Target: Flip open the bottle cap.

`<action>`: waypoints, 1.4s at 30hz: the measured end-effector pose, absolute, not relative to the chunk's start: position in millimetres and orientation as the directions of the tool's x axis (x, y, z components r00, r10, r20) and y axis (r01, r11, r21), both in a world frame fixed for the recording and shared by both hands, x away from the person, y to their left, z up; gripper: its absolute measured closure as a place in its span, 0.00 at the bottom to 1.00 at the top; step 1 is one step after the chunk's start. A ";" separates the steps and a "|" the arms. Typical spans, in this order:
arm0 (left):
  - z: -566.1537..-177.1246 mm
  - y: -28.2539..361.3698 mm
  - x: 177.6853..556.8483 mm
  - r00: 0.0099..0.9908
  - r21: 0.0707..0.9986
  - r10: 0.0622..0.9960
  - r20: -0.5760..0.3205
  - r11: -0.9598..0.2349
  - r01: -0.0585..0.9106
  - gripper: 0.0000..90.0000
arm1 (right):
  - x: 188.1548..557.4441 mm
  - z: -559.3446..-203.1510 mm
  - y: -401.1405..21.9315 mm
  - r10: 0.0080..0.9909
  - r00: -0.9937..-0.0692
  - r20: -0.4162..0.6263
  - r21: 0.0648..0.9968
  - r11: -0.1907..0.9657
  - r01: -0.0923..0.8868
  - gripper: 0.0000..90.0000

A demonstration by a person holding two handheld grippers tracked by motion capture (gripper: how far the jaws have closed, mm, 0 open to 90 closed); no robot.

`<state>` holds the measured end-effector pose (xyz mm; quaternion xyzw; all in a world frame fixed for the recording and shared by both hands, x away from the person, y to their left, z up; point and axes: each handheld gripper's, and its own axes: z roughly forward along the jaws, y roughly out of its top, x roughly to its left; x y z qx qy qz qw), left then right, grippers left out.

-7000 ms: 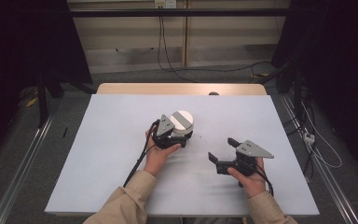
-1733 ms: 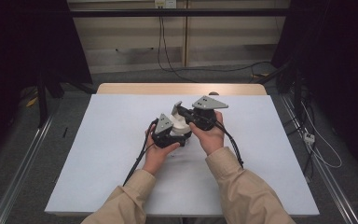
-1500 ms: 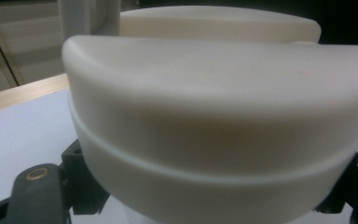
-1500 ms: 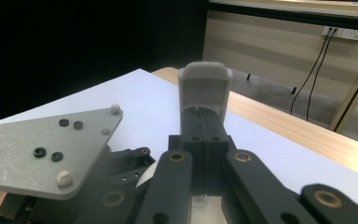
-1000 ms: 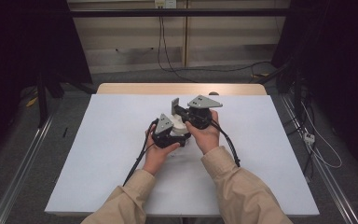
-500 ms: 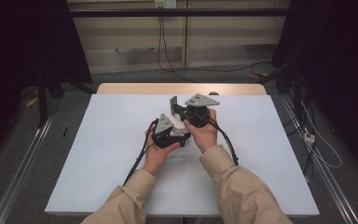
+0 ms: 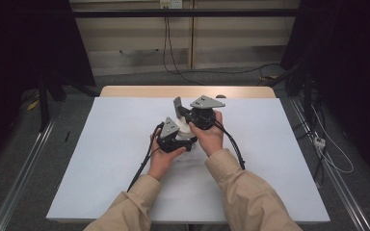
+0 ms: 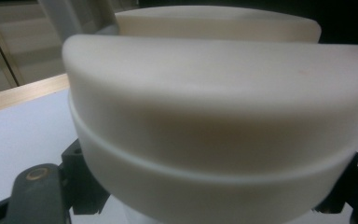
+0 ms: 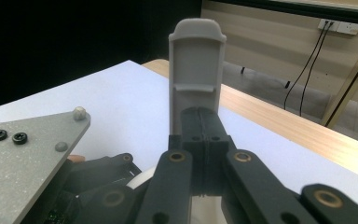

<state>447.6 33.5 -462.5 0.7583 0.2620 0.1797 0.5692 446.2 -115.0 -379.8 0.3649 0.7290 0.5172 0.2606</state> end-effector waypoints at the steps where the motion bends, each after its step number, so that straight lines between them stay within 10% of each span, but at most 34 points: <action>1: -462.5 33.5 447.5 0.798 0.957 0.602 -0.026 -0.215 0.193 0.21 | 446.6 -379.9 -114.8 0.801 -0.598 -0.003 0.944 0.200 0.263 1.00; 42: -462.7 33.1 447.5 0.789 0.959 0.613 -0.033 -0.203 0.198 0.21 | 455.3 -379.6 -110.6 0.799 -0.601 -0.005 0.939 0.211 0.272 1.00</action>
